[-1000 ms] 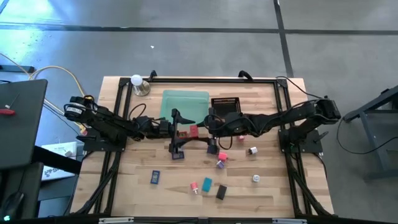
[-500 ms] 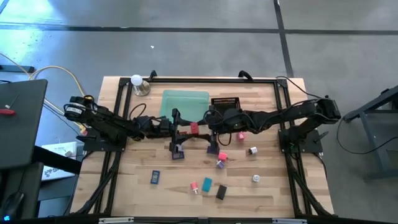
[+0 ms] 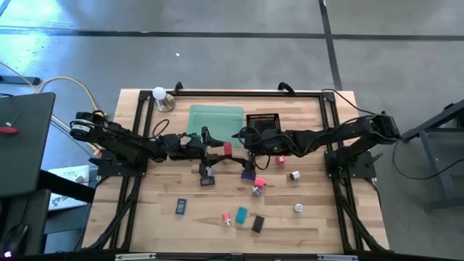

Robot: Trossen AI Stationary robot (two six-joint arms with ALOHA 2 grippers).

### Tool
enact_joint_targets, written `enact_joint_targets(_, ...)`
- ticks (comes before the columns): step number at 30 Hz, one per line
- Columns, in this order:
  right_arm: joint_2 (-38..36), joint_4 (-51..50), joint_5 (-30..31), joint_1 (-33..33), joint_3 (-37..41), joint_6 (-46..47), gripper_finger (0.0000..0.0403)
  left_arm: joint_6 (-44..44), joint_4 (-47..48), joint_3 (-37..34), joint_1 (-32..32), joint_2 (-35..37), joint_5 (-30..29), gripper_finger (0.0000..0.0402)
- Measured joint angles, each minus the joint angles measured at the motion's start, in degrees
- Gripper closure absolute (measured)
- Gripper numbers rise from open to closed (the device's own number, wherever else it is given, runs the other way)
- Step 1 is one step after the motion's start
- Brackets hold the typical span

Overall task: Pick & Place Office items
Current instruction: Put the red charger adapter into the green bin

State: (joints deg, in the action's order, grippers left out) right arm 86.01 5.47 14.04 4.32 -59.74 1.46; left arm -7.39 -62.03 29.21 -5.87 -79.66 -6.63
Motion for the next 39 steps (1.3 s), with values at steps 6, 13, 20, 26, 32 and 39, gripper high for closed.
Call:
enact_joint_targets(6,-2.8,-8.0,11.2,3.8,0.0,0.3,0.0045,-4.8,17.6,0.0,3.5,9.4,1.8,0.0202)
enact_joint_targets(13,-3.7,-14.7,23.8,9.8,0.0,3.0,0.0045,-10.1,53.4,9.5,14.3,15.1,0.6,0.0202)
enact_joint_targets(20,-3.7,-15.3,24.5,10.3,0.0,3.3,0.0045,-10.1,81.1,22.2,24.0,9.0,0.9,0.0202)
enact_joint_targets(26,-3.7,-16.2,24.4,10.3,0.0,3.5,0.0045,-9.8,88.1,24.9,29.4,1.5,2.9,0.0202)
enact_joint_targets(32,-3.6,-18.6,22.3,10.3,0.0,5.9,0.0045,-9.8,85.9,24.9,32.8,-6.3,6.1,0.0202)
enact_joint_targets(39,-3.6,-18.7,21.5,10.3,0.0,6.1,0.0045,-10.1,83.5,24.9,34.8,-12.2,6.4,0.0202)
